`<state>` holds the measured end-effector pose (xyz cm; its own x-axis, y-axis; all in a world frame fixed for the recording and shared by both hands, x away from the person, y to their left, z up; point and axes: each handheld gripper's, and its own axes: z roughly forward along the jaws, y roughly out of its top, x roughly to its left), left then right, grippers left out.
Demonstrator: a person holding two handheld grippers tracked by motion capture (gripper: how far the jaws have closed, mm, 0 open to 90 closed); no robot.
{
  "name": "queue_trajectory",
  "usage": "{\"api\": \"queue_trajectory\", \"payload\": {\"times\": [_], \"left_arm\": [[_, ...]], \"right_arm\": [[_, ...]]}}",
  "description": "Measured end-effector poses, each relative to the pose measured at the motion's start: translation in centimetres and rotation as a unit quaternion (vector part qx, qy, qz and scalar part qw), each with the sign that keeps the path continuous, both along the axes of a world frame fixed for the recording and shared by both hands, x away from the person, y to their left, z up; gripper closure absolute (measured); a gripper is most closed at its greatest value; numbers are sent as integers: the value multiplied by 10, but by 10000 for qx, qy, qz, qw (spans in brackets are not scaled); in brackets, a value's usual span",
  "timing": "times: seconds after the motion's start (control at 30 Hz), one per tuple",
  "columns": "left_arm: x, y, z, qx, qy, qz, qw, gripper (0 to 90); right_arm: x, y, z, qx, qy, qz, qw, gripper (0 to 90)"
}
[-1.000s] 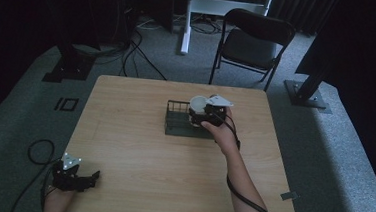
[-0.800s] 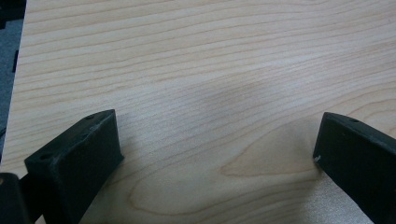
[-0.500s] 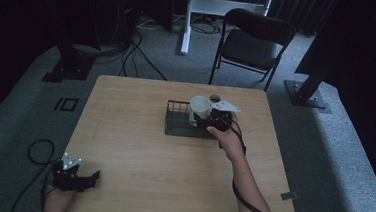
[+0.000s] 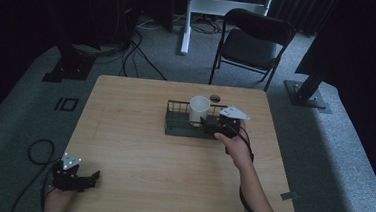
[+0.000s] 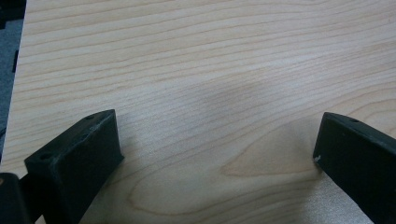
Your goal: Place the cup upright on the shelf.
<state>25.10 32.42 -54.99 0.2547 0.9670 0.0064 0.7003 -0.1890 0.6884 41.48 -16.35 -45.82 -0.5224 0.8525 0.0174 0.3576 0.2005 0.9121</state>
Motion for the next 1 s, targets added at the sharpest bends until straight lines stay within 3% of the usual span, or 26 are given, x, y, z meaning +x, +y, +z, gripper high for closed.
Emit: {"api": "queue_trajectory", "payload": {"times": [0.67, 1.0], "left_arm": [[0, 0, 0, 0, -1, -1, 10000, 9], [0, 0, 0, -1, -1, 1, 10000, 9]], "right_arm": [[-19, -40, -9, 27, -13, -252, 9997, 128], [-31, -58, -29, 84, 151, -357, 9992, 128]]}}
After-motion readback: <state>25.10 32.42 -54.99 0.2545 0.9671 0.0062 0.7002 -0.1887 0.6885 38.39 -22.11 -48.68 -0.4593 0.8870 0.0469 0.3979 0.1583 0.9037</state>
